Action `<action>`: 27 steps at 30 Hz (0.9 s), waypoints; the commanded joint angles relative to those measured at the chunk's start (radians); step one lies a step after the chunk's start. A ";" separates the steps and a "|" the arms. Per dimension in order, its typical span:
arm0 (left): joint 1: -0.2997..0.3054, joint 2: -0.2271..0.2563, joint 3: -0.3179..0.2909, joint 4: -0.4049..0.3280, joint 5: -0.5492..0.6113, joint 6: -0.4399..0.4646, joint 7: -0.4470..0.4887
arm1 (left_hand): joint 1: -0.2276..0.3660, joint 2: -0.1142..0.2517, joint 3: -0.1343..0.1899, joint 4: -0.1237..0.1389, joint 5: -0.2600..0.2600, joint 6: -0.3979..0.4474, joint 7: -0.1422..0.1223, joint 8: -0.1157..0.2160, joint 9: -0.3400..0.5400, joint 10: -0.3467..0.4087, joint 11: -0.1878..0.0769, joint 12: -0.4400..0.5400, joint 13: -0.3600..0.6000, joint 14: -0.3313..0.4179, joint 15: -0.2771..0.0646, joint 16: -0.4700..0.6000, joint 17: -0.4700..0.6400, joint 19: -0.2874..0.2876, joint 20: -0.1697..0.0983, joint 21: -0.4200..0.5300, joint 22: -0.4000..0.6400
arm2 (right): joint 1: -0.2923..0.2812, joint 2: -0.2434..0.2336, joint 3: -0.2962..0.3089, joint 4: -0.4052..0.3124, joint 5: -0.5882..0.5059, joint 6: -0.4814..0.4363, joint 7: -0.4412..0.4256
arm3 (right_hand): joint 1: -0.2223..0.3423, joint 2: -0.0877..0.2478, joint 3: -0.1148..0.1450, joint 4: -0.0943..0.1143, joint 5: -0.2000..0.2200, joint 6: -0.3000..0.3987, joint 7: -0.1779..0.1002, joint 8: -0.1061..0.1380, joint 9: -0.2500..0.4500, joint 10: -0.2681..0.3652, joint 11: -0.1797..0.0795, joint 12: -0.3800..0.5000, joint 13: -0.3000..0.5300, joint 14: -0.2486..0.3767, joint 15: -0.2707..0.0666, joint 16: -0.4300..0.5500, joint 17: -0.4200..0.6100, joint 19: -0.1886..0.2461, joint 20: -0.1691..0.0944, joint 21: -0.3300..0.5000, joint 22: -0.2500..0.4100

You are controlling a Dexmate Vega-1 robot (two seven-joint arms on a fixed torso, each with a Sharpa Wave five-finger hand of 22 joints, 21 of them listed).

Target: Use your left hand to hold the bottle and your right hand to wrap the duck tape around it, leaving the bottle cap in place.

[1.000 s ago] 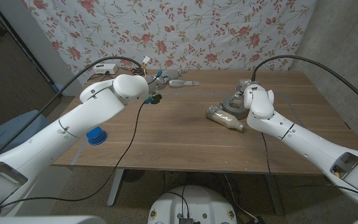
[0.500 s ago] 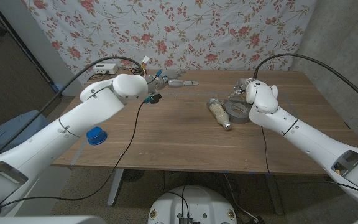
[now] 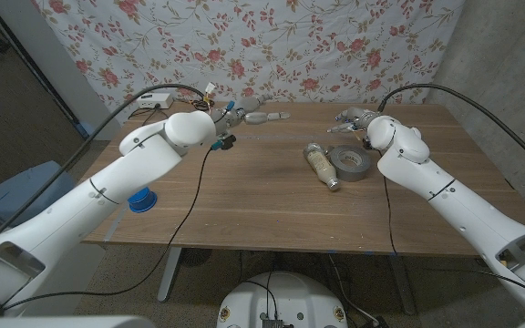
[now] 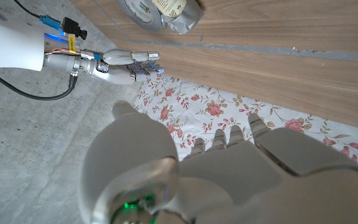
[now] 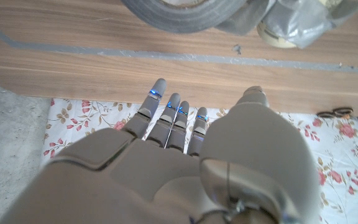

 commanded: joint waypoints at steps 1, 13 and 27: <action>0.060 -0.034 -0.054 0.131 -0.018 -0.295 0.021 | -0.002 -0.005 -0.007 0.000 -0.007 -0.490 -0.016 0.011 0.000 -0.441 0.000 0.024 -0.001 -0.445 0.006 0.013 0.000 -0.348 0.000 0.027 0.001 | -0.088 0.033 0.162 0.009 0.235 0.236 -0.158 | -0.020 -0.003 -0.013 0.010 0.007 -0.008 0.010 -0.003 0.003 -0.020 0.007 0.000 -0.004 -0.024 -0.033 -0.001 -0.013 -0.003 0.010 -0.010 0.002; 0.069 -0.081 -0.084 0.248 -0.095 -0.475 -0.040 | -0.015 0.002 -0.004 0.007 -0.018 -0.460 -0.038 0.017 -0.003 -0.398 -0.017 0.041 -0.005 -0.389 0.005 0.021 -0.002 -0.277 0.000 0.050 -0.005 | -0.121 0.082 0.276 0.118 0.494 0.503 -0.176 | -0.062 -0.004 -0.036 0.023 0.003 -0.034 0.019 -0.012 0.002 -0.075 0.023 -0.006 -0.027 -0.096 0.001 -0.008 -0.061 -0.037 -0.001 -0.048 0.001; 0.110 -0.157 -0.127 0.373 -0.215 -0.622 -0.059 | -0.041 -0.004 -0.004 0.014 -0.049 -0.341 -0.088 0.039 -0.006 -0.297 -0.072 0.074 -0.013 -0.278 -0.002 0.032 -0.007 -0.171 0.001 0.080 -0.018 | -0.117 0.163 0.333 0.284 0.747 0.722 -0.101 | -0.082 -0.003 -0.047 0.020 -0.001 -0.065 0.019 -0.018 0.002 -0.128 0.019 -0.008 -0.052 -0.152 0.017 -0.007 -0.112 -0.070 -0.003 -0.085 0.000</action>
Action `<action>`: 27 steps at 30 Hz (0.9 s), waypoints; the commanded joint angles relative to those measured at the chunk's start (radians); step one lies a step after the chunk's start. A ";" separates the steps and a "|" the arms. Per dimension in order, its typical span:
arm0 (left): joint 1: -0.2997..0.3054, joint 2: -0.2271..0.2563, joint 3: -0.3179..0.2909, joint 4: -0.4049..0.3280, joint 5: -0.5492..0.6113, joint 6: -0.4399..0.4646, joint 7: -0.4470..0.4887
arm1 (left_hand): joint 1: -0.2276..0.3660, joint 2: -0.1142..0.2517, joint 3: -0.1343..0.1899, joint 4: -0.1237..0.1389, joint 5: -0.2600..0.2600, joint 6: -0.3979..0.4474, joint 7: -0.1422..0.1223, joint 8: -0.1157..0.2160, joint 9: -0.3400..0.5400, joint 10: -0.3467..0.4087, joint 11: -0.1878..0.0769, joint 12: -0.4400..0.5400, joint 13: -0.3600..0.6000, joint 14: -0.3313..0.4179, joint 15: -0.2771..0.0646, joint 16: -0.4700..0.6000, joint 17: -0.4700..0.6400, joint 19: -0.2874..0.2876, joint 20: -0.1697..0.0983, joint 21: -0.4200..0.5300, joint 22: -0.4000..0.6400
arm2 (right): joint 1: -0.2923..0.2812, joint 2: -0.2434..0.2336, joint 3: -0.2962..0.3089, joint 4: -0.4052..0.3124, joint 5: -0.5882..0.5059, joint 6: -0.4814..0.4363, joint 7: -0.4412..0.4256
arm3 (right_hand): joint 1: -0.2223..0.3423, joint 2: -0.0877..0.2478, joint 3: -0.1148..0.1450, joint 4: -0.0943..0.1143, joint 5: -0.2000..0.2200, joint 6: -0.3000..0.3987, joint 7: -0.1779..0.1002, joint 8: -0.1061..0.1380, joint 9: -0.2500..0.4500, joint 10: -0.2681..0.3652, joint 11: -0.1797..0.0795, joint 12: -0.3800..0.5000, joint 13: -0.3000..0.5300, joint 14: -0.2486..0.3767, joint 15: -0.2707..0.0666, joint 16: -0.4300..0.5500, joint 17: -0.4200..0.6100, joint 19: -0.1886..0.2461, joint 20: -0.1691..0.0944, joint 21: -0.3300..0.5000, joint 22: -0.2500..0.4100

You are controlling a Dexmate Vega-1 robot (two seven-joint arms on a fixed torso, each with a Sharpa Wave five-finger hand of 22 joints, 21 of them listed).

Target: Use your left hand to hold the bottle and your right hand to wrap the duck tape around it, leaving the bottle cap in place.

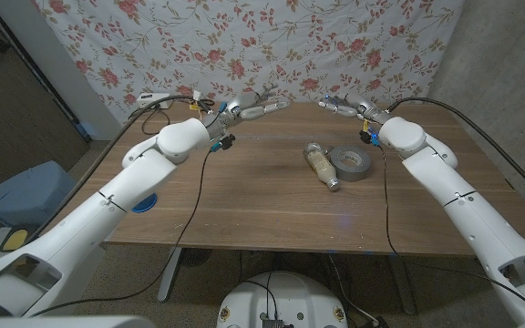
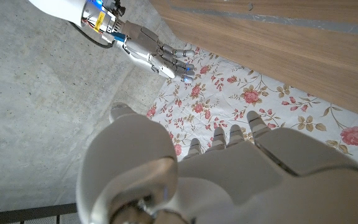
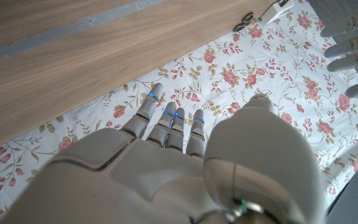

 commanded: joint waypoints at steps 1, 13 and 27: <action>0.034 -0.058 -0.037 0.104 -0.107 -0.142 -0.025 | -0.018 -0.001 -0.004 0.009 -0.009 -0.345 -0.015 0.004 0.001 -0.296 -0.017 0.009 0.001 -0.275 -0.002 0.004 0.003 -0.171 0.001 0.008 0.001 | -0.007 0.077 0.070 0.147 0.228 0.198 0.053 | -0.012 0.001 -0.012 0.001 -0.001 -0.017 -0.002 -0.006 0.002 -0.017 -0.002 -0.003 -0.006 -0.017 0.002 -0.002 -0.012 -0.009 0.001 -0.013 0.000; 0.072 -0.105 -0.081 0.203 -0.251 -0.238 -0.100 | -0.082 -0.001 -0.013 0.032 -0.035 -0.297 -0.045 0.001 -0.001 -0.259 -0.040 0.013 -0.004 -0.229 -0.030 0.006 0.004 -0.125 -0.004 0.018 -0.004 | 0.004 0.170 0.119 0.282 0.423 0.308 0.170 | -0.043 0.003 -0.022 0.006 -0.008 -0.030 -0.004 -0.004 0.001 -0.029 0.010 0.003 -0.024 -0.056 0.024 -0.002 -0.044 -0.032 0.001 -0.039 -0.001; 0.093 -0.130 -0.123 0.264 -0.374 -0.261 -0.196 | -0.121 -0.002 -0.016 0.041 -0.050 -0.258 -0.060 0.001 -0.002 -0.250 -0.031 0.009 -0.008 -0.211 -0.042 0.002 0.004 -0.110 -0.012 0.019 -0.007 | -0.020 0.271 0.202 0.352 0.562 0.319 0.212 | -0.075 0.005 -0.031 0.010 -0.014 -0.007 -0.017 0.008 0.000 -0.011 0.012 0.013 -0.045 -0.091 0.027 -0.002 -0.084 -0.064 0.003 -0.072 -0.002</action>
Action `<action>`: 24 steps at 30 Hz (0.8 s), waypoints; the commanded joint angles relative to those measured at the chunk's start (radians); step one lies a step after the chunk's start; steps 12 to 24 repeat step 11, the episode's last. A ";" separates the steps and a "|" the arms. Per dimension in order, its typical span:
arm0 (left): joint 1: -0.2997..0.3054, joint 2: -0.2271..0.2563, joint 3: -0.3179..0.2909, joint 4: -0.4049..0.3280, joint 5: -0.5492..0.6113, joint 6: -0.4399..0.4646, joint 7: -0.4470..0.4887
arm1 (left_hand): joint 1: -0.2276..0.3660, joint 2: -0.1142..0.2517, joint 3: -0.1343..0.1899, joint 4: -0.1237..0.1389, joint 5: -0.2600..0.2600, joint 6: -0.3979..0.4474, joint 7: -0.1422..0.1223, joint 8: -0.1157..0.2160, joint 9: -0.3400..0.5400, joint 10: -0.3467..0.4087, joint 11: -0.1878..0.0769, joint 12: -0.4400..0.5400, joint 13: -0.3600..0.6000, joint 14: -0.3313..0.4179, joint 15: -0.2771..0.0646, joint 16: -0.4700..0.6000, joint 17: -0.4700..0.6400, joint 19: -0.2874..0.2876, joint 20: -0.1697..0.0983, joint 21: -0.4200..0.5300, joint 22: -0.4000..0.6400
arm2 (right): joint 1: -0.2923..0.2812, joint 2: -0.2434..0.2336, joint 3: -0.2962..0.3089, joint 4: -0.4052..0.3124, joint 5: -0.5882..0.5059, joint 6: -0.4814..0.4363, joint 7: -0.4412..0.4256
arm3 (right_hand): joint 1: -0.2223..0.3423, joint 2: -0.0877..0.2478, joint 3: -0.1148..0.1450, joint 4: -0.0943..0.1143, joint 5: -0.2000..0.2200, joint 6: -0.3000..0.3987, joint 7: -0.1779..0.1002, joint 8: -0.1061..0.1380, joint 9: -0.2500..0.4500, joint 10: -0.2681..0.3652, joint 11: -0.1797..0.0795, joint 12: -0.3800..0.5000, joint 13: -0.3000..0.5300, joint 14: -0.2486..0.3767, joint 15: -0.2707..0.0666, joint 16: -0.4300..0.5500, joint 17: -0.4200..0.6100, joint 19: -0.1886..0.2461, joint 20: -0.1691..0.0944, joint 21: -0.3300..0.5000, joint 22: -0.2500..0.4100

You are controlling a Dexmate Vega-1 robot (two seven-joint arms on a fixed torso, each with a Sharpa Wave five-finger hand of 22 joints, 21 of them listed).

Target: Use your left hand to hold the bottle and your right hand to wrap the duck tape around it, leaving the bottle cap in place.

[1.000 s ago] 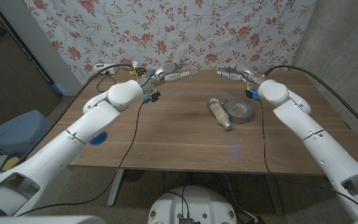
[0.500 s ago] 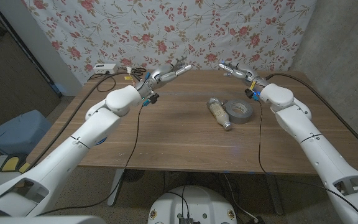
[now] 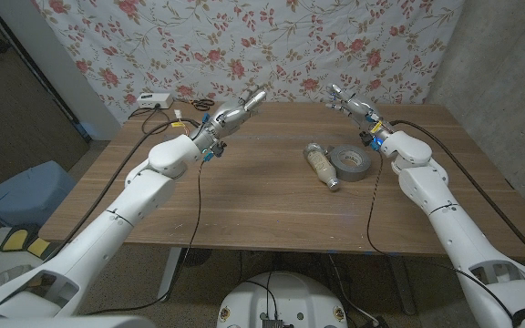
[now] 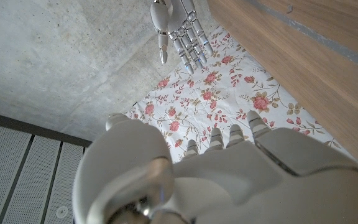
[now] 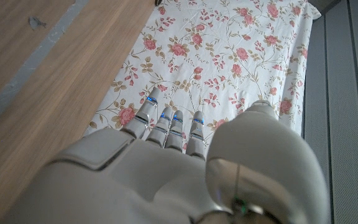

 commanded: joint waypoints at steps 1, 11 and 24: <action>0.017 -0.023 -0.032 0.054 -0.092 -0.030 -0.070 | -0.017 0.003 -0.005 0.008 -0.006 -0.256 -0.006 0.000 0.003 -0.252 0.010 0.002 0.001 -0.212 -0.008 0.001 0.001 -0.105 -0.004 0.004 0.002 | -0.016 0.087 0.073 0.075 0.127 0.027 0.040 | -0.023 -0.001 -0.013 0.005 -0.009 0.027 -0.013 0.009 0.000 0.020 0.003 0.010 -0.008 -0.029 0.009 -0.004 -0.017 -0.021 0.004 -0.018 0.003; 0.005 -0.021 -0.028 0.055 -0.075 0.056 -0.025 | -0.039 0.001 -0.002 0.002 -0.016 -0.294 0.008 -0.025 0.003 -0.268 0.028 -0.013 -0.002 -0.226 0.000 -0.015 0.000 -0.128 -0.001 -0.011 0.001 | 0.005 0.153 0.132 0.165 0.120 0.066 -0.031 | -0.092 0.019 -0.026 0.005 -0.021 0.079 0.005 0.016 -0.003 0.053 0.028 0.017 -0.056 -0.151 0.022 -0.006 -0.109 -0.178 0.009 -0.134 0.001; 0.005 -0.021 -0.028 0.055 -0.075 0.056 -0.025 | -0.039 0.001 -0.002 0.002 -0.016 -0.294 0.008 -0.025 0.003 -0.268 0.028 -0.013 -0.002 -0.226 0.000 -0.015 0.000 -0.128 -0.001 -0.011 0.001 | 0.005 0.153 0.132 0.165 0.120 0.066 -0.031 | -0.092 0.019 -0.026 0.005 -0.021 0.079 0.005 0.016 -0.003 0.053 0.028 0.017 -0.056 -0.151 0.022 -0.006 -0.109 -0.178 0.009 -0.134 0.001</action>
